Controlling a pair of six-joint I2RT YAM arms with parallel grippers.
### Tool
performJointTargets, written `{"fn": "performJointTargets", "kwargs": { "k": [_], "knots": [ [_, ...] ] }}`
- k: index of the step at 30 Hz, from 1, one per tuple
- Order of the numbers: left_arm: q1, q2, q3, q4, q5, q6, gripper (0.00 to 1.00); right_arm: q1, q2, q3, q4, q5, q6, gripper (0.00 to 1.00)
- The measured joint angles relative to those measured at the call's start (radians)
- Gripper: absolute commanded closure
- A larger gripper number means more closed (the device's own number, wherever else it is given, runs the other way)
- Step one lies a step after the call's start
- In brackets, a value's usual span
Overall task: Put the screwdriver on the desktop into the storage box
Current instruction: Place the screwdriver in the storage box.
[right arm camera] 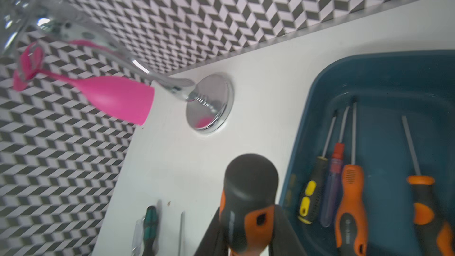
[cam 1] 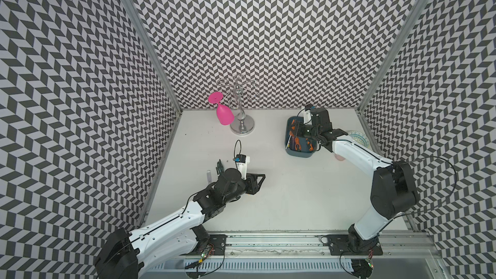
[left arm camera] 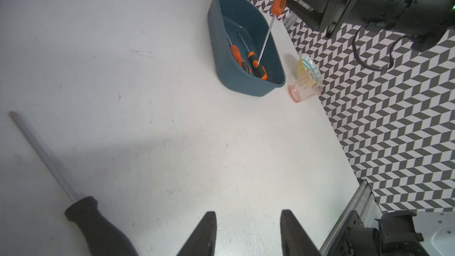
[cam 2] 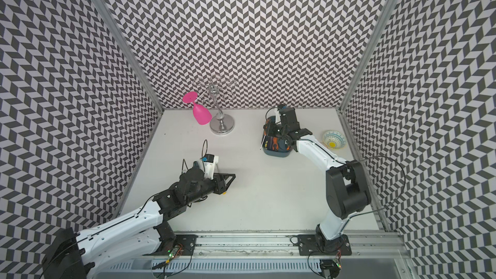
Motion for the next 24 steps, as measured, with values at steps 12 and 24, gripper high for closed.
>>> {"fn": "performJointTargets", "kwargs": {
  "k": [12, 24],
  "knots": [
    [0.003, -0.066, -0.018, -0.088, -0.029, -0.033, 0.54, -0.070, 0.253, 0.279, -0.146, 0.222, -0.072, 0.82],
    [0.016, -0.094, -0.055, -0.111, -0.035, -0.061, 0.54, -0.071, 0.371, 0.323, -0.251, 0.309, -0.130, 0.79]
  ]
}}
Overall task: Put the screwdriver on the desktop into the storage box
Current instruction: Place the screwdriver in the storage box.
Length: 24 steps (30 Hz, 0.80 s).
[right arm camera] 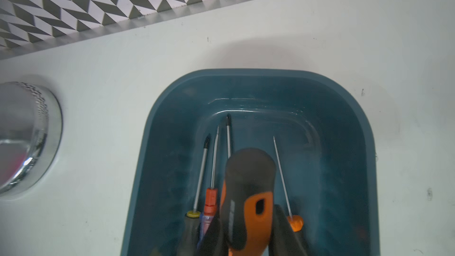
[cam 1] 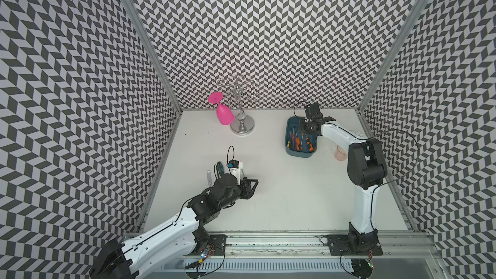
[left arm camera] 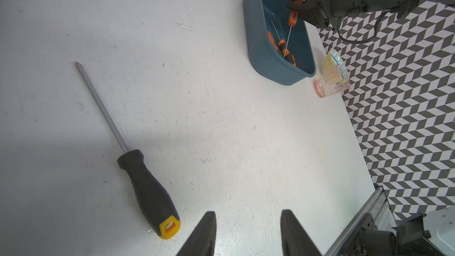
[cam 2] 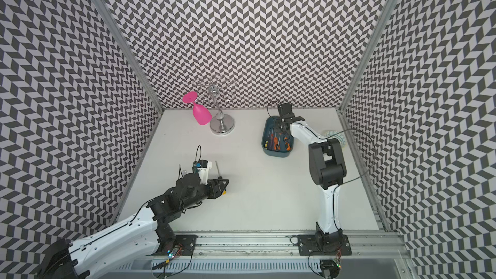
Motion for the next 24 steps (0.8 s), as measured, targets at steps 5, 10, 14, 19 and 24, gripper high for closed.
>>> {"fn": "performJointTargets", "kwargs": {
  "k": [5, 10, 14, 19, 24],
  "knots": [
    [0.000, 0.013, 0.000, 0.000, 0.000, -0.005, 0.54, 0.000, 0.023, 0.002, -0.003, 0.013, -0.017, 0.78],
    [0.000, 0.020, 0.000, 0.000, 0.000, -0.010, 0.54, 0.000, 0.066, 0.002, -0.009, 0.011, -0.024, 0.75],
    [0.000, 0.020, 0.000, 0.000, 0.000, -0.011, 0.54, 0.000, 0.094, 0.002, -0.010, 0.008, -0.025, 0.73],
    [0.000, 0.022, 0.000, 0.001, 0.000, -0.021, 0.54, 0.000, 0.105, 0.002, -0.010, 0.003, -0.021, 0.68],
    [0.000, 0.029, 0.000, 0.001, 0.000, -0.025, 0.54, 0.000, 0.106, 0.001, -0.009, -0.005, -0.012, 0.59]
  ]
}}
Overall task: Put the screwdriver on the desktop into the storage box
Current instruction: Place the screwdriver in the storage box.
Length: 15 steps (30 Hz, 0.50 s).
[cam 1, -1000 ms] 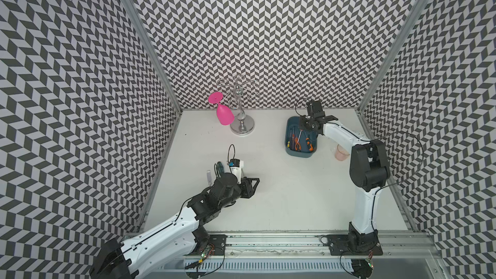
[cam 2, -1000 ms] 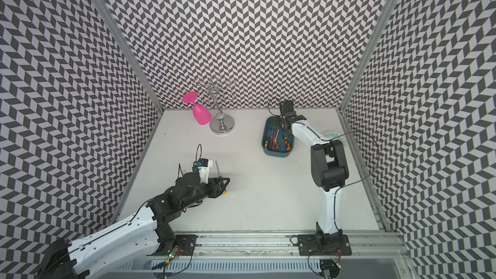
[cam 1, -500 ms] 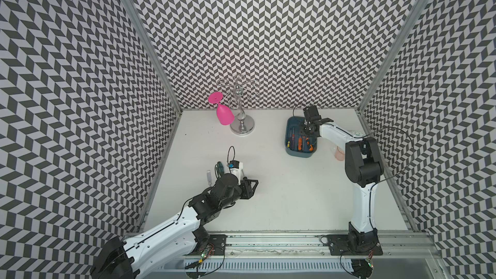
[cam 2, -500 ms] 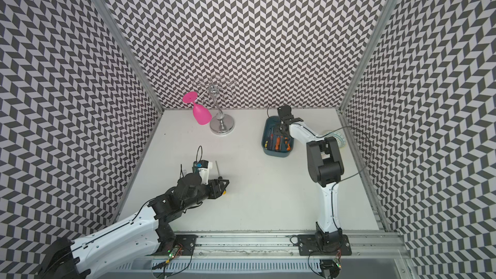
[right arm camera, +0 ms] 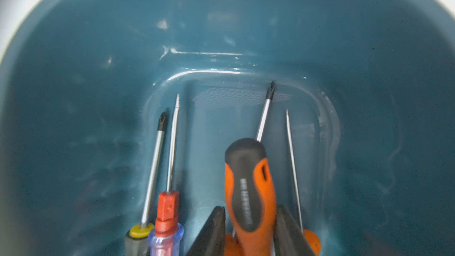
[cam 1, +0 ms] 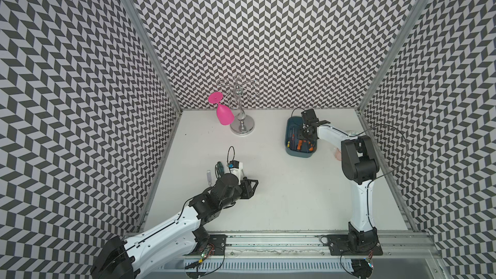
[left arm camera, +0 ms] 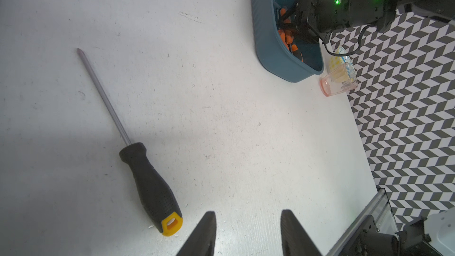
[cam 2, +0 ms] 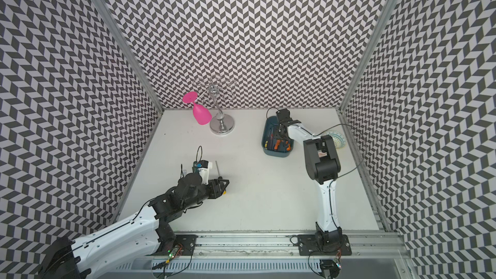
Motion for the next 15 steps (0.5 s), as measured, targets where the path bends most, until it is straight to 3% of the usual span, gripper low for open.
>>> {"fn": "performJointTargets", "kwargs": {
  "k": [7, 15],
  "knots": [
    [0.002, 0.014, 0.000, 0.000, 0.000, -0.003, 0.54, 0.000, -0.017, -0.027, 0.008, -0.013, 0.010, 0.57],
    [0.009, 0.062, 0.000, -0.003, -0.003, -0.010, 0.47, 0.001, -0.195, -0.120, 0.023, -0.034, 0.026, 0.56]
  ]
}}
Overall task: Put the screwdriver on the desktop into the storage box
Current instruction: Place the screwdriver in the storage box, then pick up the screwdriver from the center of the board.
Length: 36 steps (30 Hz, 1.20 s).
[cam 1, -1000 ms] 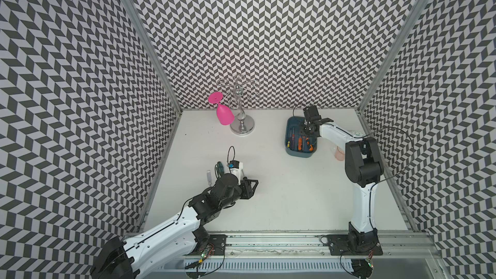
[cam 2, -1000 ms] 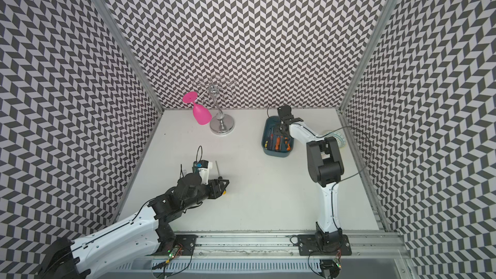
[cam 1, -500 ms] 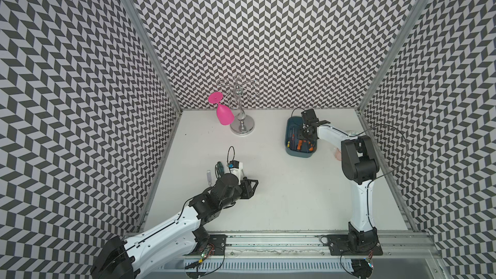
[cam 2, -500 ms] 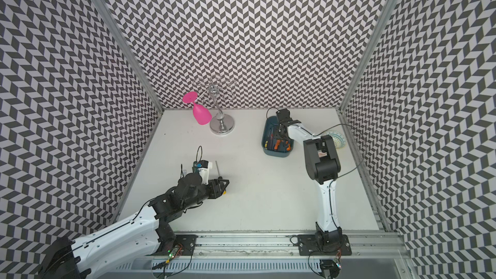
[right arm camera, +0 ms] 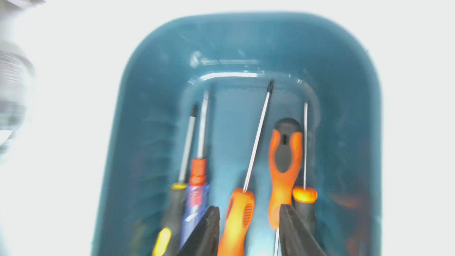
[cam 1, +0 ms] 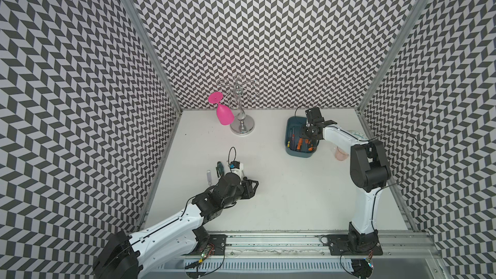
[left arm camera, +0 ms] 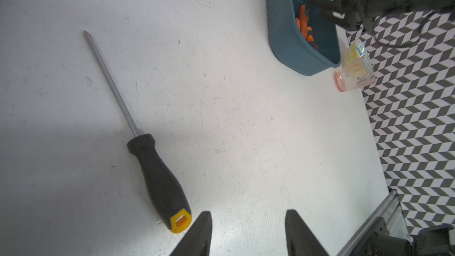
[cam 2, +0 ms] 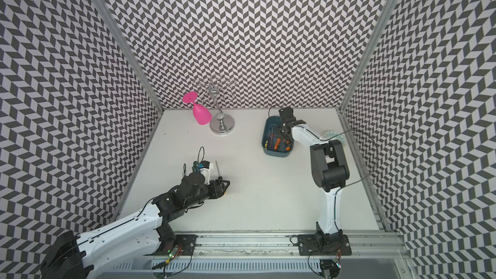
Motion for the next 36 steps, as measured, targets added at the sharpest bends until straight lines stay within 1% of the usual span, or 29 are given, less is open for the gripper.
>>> {"fn": "performJointTargets", "kwargs": {
  "k": [6, 13, 16, 24, 31, 36],
  "knots": [
    [0.006, 0.040, 0.009, -0.013, -0.007, -0.004, 0.47, 0.003, -0.127, -0.059, 0.040, -0.014, 0.007, 0.56],
    [0.023, 0.098, 0.044, -0.028, -0.023, -0.019, 0.47, 0.039, -0.273, -0.209, 0.097, -0.045, 0.024, 0.56],
    [0.032, 0.142, 0.063, -0.038, -0.029, -0.021, 0.47, 0.068, -0.346, -0.297, 0.132, -0.064, 0.032, 0.56],
    [0.043, 0.314, 0.134, -0.091, -0.047, -0.039, 0.48, 0.142, -0.521, -0.516, 0.221, -0.114, 0.053, 0.56],
    [0.032, 0.401, 0.195, -0.156, -0.100, -0.054, 0.48, 0.170, -0.587, -0.644, 0.266, -0.138, 0.053, 0.56],
    [0.005, 0.461, 0.225, -0.193, -0.127, -0.061, 0.51, 0.170, -0.599, -0.694, 0.290, -0.154, 0.053, 0.56]
  ]
}}
